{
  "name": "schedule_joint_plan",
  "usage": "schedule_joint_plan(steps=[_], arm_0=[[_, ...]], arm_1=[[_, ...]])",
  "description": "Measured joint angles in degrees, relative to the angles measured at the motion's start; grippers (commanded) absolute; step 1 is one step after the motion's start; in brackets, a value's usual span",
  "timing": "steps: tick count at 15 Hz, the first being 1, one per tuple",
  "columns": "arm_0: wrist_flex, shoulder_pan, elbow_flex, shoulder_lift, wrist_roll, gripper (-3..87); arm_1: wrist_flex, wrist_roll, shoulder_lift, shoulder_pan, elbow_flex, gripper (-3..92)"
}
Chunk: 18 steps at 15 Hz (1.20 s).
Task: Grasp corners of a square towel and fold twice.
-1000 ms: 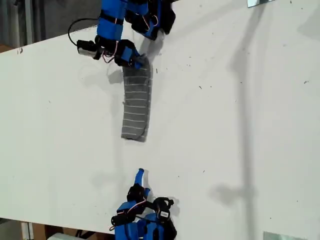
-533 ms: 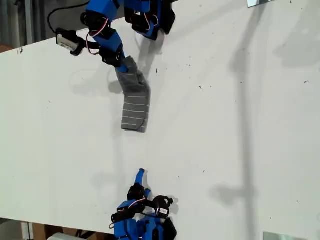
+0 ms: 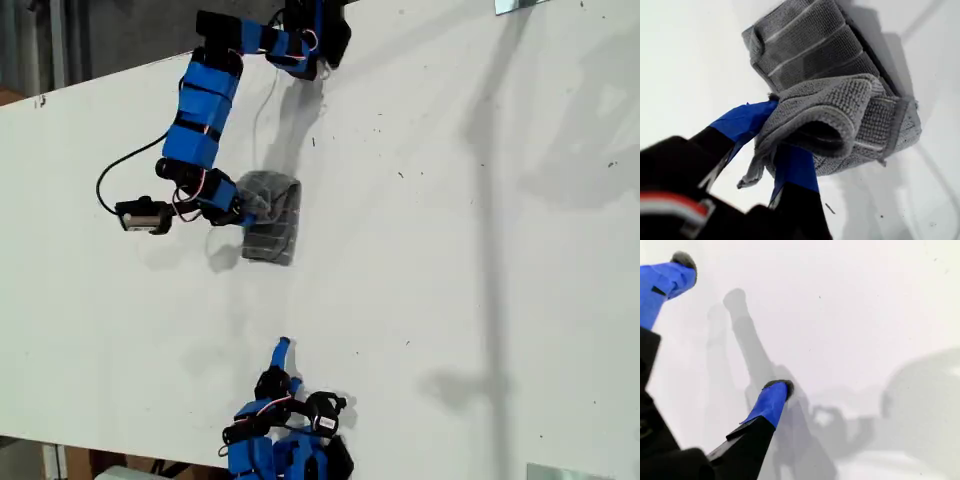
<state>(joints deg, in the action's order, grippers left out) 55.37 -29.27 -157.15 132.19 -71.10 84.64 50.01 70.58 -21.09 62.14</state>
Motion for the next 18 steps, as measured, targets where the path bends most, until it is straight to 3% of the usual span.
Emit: schedule_joint_plan(steps=[9, 10, 11, 18], arm_0=[[0.0, 0.0, 0.0, 0.0, 0.0, 44.0], [0.0, 0.0, 0.0, 0.0, 0.0, 44.0], [0.0, 0.0, 0.0, 0.0, 0.0, 44.0], [0.0, 0.0, 0.0, 0.0, 0.0, 44.1]], arm_1=[[-9.0, -7.6, -11.8, 3.9, -4.2, 0.5], [-9.7, -7.9, -11.8, 3.9, -4.2, 15.8], [-10.5, -7.9, -11.8, 3.9, -4.2, 23.1], [-10.6, -8.4, -8.7, 0.8, -3.6, 29.2]])
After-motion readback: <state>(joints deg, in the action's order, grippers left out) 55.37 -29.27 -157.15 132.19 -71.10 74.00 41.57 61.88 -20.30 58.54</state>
